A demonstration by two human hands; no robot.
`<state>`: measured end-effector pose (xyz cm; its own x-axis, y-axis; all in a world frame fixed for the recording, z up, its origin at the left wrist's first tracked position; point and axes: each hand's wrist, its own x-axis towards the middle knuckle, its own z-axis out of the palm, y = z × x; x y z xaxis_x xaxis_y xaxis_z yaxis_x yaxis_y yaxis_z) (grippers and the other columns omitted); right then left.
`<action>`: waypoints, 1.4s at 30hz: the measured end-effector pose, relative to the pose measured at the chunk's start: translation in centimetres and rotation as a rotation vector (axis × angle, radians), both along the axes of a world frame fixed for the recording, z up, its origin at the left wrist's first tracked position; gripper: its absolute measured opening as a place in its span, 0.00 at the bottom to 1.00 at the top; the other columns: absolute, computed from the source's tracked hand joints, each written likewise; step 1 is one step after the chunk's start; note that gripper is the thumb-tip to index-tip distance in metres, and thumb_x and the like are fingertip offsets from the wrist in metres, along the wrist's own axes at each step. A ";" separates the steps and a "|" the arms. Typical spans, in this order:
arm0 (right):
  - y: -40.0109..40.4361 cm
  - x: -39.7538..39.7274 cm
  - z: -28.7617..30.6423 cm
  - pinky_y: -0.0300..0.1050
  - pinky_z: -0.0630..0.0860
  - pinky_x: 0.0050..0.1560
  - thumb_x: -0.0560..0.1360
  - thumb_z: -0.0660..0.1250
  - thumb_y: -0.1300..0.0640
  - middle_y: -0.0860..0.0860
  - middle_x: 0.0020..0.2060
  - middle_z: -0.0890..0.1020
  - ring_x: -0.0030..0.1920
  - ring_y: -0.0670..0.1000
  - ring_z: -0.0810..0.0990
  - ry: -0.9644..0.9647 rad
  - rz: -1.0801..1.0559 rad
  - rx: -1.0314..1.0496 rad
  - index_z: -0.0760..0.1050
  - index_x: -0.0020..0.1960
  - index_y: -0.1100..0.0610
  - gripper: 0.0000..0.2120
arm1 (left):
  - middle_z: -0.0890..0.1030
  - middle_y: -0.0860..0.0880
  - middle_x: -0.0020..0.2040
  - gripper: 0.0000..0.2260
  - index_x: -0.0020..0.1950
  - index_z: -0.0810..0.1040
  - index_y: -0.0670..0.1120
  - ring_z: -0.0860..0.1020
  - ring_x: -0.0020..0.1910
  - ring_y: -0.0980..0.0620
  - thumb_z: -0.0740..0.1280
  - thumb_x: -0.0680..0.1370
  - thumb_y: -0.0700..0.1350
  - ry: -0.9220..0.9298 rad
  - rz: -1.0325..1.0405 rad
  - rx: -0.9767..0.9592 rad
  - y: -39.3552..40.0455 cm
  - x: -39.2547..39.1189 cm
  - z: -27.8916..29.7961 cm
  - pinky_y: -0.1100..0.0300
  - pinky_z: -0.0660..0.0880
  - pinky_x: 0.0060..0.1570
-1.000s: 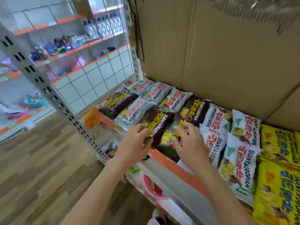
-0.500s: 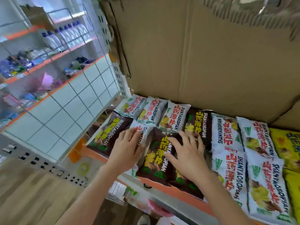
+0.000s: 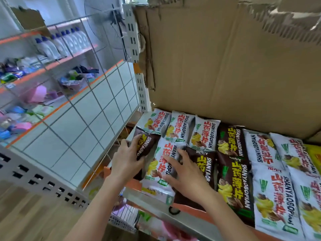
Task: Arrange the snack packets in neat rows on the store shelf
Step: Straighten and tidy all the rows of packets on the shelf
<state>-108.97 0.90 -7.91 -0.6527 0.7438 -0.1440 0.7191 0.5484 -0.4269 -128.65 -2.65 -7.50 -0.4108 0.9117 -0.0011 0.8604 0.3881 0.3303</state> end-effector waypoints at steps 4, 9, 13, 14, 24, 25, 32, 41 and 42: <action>0.6 -0.1 1.9 0.43 0.63 0.66 0.74 0.59 0.38 0.47 0.65 0.64 0.67 0.47 0.61 0.302 -0.185 -0.175 0.68 0.67 0.46 0.24 | 0.69 0.45 0.56 0.30 0.70 0.61 0.58 0.74 0.47 0.47 0.69 0.72 0.50 -0.093 -0.025 0.319 0.1 0.8 2.4 0.51 0.77 0.45; 1.0 0.4 3.9 0.48 0.72 0.63 0.65 0.63 0.32 0.44 0.58 0.76 0.59 0.44 0.75 0.816 -0.470 -0.617 0.62 0.65 0.47 0.33 | 0.68 0.53 0.63 0.32 0.72 0.61 0.52 0.69 0.59 0.57 0.68 0.71 0.55 -0.341 -0.349 0.443 0.5 5.8 4.9 0.61 0.68 0.56; 2.0 3.9 2.7 0.51 0.74 0.59 0.70 0.71 0.45 0.45 0.55 0.78 0.56 0.48 0.77 0.745 -0.684 -0.444 0.68 0.61 0.50 0.23 | 0.70 0.55 0.68 0.27 0.70 0.67 0.53 0.67 0.67 0.57 0.63 0.74 0.62 -0.409 -0.469 0.249 0.9 7.0 2.7 0.64 0.65 0.62; 2.1 4.9 2.5 0.49 0.73 0.58 0.69 0.71 0.44 0.46 0.56 0.78 0.55 0.48 0.77 0.692 -0.703 -0.427 0.68 0.60 0.51 0.24 | 0.70 0.53 0.68 0.25 0.69 0.69 0.53 0.67 0.67 0.52 0.62 0.75 0.61 -0.288 -0.439 0.195 1.0 6.7 2.1 0.61 0.65 0.63; 1.9 5.3 0.6 0.52 0.69 0.65 0.70 0.66 0.37 0.52 0.66 0.72 0.65 0.54 0.71 0.456 -0.688 -0.312 0.60 0.70 0.56 0.37 | 0.53 0.46 0.72 0.27 0.66 0.63 0.54 0.66 0.64 0.41 0.70 0.69 0.45 -0.052 -0.266 0.012 0.1 5.9 -0.1 0.50 0.73 0.52; 1.9 5.2 0.4 0.51 0.70 0.64 0.70 0.67 0.39 0.51 0.64 0.74 0.64 0.54 0.72 0.470 -0.683 -0.296 0.61 0.70 0.56 0.35 | 0.53 0.48 0.71 0.27 0.65 0.65 0.54 0.66 0.65 0.42 0.70 0.69 0.45 -0.073 -0.254 0.054 -0.3 5.2 0.1 0.50 0.73 0.52; 2.2 4.4 0.6 0.50 0.71 0.61 0.71 0.67 0.40 0.51 0.62 0.75 0.61 0.54 0.74 0.496 -0.662 -0.302 0.63 0.68 0.55 0.33 | 0.56 0.47 0.72 0.30 0.70 0.62 0.53 0.64 0.67 0.44 0.70 0.71 0.47 -0.092 -0.158 0.082 -0.6 -0.2 -0.2 0.50 0.70 0.63; 2.0 4.3 0.8 0.52 0.69 0.64 0.71 0.64 0.36 0.54 0.66 0.71 0.66 0.55 0.70 0.454 -0.638 -0.317 0.60 0.71 0.57 0.37 | 0.33 0.47 0.75 0.42 0.75 0.34 0.56 0.32 0.74 0.47 0.58 0.73 0.68 0.118 -0.247 -0.272 0.4 -0.3 -1.1 0.45 0.37 0.73; 1.9 4.4 0.9 0.53 0.71 0.63 0.70 0.65 0.35 0.53 0.65 0.72 0.64 0.54 0.71 0.465 -0.637 -0.324 0.60 0.71 0.56 0.38 | 0.35 0.46 0.76 0.41 0.76 0.39 0.54 0.33 0.74 0.46 0.59 0.74 0.67 0.116 -0.240 -0.226 0.6 0.3 -0.9 0.46 0.38 0.72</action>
